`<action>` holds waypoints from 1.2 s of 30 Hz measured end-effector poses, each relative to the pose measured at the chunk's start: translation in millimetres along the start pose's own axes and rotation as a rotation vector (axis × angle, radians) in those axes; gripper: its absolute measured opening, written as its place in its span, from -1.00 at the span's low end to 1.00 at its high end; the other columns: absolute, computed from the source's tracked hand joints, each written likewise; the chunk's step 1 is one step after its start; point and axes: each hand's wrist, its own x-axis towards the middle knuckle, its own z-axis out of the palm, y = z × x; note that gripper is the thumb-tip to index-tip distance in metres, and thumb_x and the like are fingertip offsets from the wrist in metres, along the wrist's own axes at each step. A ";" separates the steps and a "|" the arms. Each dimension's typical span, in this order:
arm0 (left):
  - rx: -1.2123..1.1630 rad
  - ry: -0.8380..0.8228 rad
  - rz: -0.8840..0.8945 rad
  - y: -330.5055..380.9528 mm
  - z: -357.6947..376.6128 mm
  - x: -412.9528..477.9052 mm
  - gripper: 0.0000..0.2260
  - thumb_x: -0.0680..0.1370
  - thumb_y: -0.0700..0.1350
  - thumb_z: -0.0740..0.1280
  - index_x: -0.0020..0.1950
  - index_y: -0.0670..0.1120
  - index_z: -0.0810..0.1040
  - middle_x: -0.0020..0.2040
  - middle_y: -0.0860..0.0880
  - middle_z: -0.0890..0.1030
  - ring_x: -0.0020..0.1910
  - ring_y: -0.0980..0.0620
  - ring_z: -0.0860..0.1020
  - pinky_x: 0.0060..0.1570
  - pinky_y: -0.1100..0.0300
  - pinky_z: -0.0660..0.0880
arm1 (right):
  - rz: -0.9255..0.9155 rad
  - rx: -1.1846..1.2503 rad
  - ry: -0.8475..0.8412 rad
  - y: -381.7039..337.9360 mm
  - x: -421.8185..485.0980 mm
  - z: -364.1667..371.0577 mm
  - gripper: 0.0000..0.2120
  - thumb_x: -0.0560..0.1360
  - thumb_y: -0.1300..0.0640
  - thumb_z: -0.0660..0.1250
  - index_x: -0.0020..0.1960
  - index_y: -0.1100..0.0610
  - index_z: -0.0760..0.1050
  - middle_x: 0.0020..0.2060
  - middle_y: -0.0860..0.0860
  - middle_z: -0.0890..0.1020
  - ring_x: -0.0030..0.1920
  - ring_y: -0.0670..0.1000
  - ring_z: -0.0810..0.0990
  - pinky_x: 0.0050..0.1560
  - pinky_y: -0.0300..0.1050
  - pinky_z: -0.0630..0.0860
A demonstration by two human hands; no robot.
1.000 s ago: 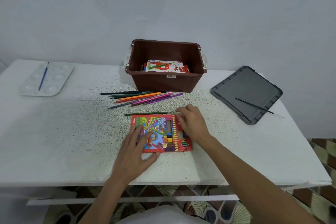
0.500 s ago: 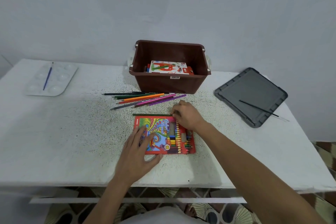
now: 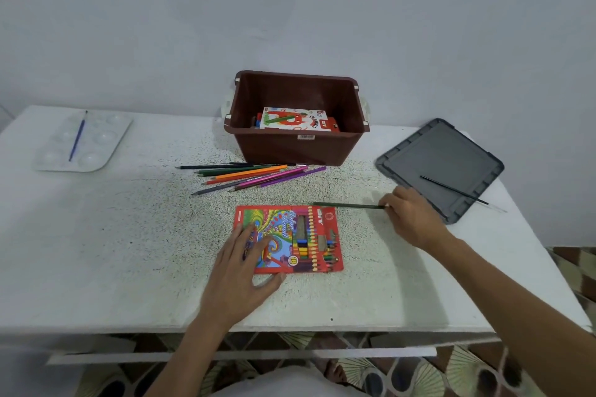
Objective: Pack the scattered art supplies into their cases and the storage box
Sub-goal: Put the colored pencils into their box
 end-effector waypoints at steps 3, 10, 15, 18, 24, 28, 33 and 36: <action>-0.003 0.009 0.004 0.4 -0.4 -0.3 -0.40 0.47 0.39 0.23 0.43 0.12 0.36 0.56 0.02 0.19 0.57 0.04 0.00 0.40 -0.04 0.15 | -0.021 -0.004 0.048 12.7 -18.3 -15.3 -0.86 0.42 0.41 0.43 -0.03 0.29 0.63 -0.21 0.14 0.58 -0.25 0.14 0.53 -0.34 -0.02 0.47; -0.021 0.009 0.007 1.1 -1.0 -0.3 -0.39 0.47 0.38 0.23 0.43 0.11 0.37 0.56 0.01 0.20 0.57 0.01 0.04 0.40 -0.06 0.19 | -0.107 -0.012 0.033 16.6 -39.9 -16.6 -0.85 0.44 0.36 0.43 0.01 0.27 0.64 -0.21 0.09 0.50 -0.26 0.10 0.47 -0.32 -0.07 0.44; -0.008 -0.010 -0.009 0.8 -1.6 -0.1 -0.39 0.47 0.40 0.20 0.44 0.14 0.34 0.57 0.04 0.16 0.57 0.05 -0.02 0.41 -0.03 0.15 | -0.147 0.019 0.026 -8.4 -41.2 -4.8 -0.84 0.47 0.33 0.42 0.05 0.26 0.63 -0.21 0.08 0.50 -0.27 0.08 0.45 -0.35 -0.06 0.46; -0.009 -0.024 -0.020 1.0 -2.3 0.1 -0.38 0.47 0.42 0.18 0.45 0.16 0.32 0.57 0.04 0.14 0.57 0.05 -0.03 0.42 -0.04 0.13 | -0.151 0.038 0.023 -32.1 -38.0 6.5 -0.83 0.47 0.30 0.43 0.06 0.23 0.65 -0.23 0.07 0.50 -0.28 0.07 0.45 -0.39 -0.10 0.42; -0.012 -0.020 -0.016 1.4 -2.8 -0.5 -0.38 0.47 0.41 0.19 0.44 0.15 0.33 0.57 0.04 0.15 0.57 0.05 -0.02 0.41 -0.04 0.13 | -0.106 0.152 0.054 -76.7 -31.9 35.8 -0.73 0.42 0.27 0.51 0.11 0.19 0.65 -0.25 0.09 0.50 -0.34 0.04 0.48 -0.42 -0.19 0.35; -0.018 -0.026 -0.016 1.0 -2.3 -0.4 -0.38 0.47 0.41 0.20 0.45 0.15 0.33 0.57 0.05 0.14 0.58 0.04 -0.03 0.42 -0.08 0.17 | -0.087 0.297 0.059 -98.3 -33.6 50.4 -0.58 0.39 0.24 0.53 0.22 0.17 0.54 -0.13 0.12 0.53 -0.23 0.04 0.51 -0.27 -0.22 0.39; -0.021 -0.029 -0.021 0.8 -2.1 -1.0 -0.37 0.47 0.42 0.18 0.45 0.15 0.33 0.57 0.04 0.14 0.58 0.05 -0.05 0.43 -0.09 0.17 | 0.020 0.435 0.138 -104.6 -39.0 58.5 -0.71 0.49 0.18 0.35 0.21 0.11 0.51 0.00 0.02 0.64 -0.07 -0.05 0.48 -0.11 -0.10 0.45; -0.014 -0.016 -0.013 1.2 -2.6 -0.5 -0.38 0.47 0.41 0.19 0.44 0.13 0.34 0.57 0.03 0.16 0.57 0.05 -0.04 0.42 -0.07 0.16 | 0.080 0.507 0.131 -102.0 -43.0 61.8 -0.68 0.57 0.26 0.20 0.28 0.04 0.49 0.07 -0.08 0.66 -0.05 -0.09 0.48 -0.05 -0.10 0.44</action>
